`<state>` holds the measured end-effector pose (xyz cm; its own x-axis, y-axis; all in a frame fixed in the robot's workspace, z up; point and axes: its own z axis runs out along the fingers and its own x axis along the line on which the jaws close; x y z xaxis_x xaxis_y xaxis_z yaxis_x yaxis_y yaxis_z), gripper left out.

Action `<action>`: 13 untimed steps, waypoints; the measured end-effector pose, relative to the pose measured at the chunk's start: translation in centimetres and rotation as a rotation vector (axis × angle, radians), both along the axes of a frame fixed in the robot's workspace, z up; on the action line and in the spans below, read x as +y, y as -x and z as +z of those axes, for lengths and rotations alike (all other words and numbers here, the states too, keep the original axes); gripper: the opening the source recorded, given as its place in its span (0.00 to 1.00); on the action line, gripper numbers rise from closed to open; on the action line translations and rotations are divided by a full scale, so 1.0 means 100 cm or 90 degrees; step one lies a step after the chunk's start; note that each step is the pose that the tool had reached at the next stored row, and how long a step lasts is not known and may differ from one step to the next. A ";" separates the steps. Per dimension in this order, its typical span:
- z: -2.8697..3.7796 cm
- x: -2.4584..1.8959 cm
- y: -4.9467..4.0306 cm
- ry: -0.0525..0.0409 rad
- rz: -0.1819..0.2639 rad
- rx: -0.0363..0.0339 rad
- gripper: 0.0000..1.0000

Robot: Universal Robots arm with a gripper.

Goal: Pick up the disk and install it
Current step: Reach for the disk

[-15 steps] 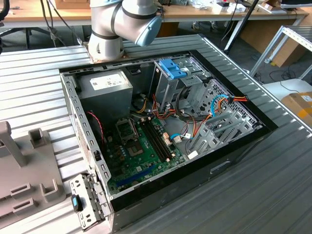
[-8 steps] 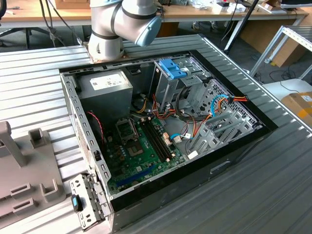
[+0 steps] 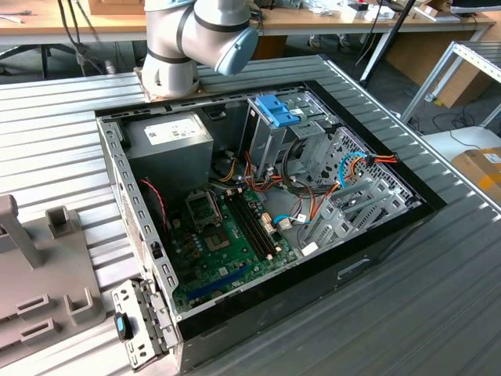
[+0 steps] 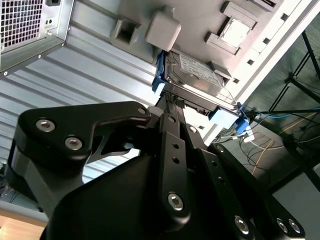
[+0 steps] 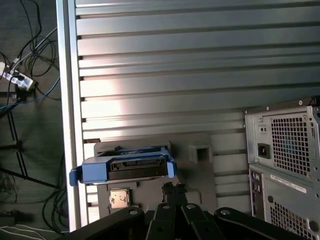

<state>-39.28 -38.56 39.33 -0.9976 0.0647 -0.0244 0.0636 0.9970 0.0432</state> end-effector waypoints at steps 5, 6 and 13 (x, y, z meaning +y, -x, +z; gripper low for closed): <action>-0.0001 0.0013 0.0052 0.0004 0.013 0.0002 0.11; -0.0002 0.0015 0.0095 0.0004 0.013 0.0001 0.11; -0.0006 0.0017 0.0274 0.0027 0.014 0.0001 0.11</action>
<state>-42.02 -38.39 39.27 -0.9988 0.0434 -0.0245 0.0424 0.9983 0.0389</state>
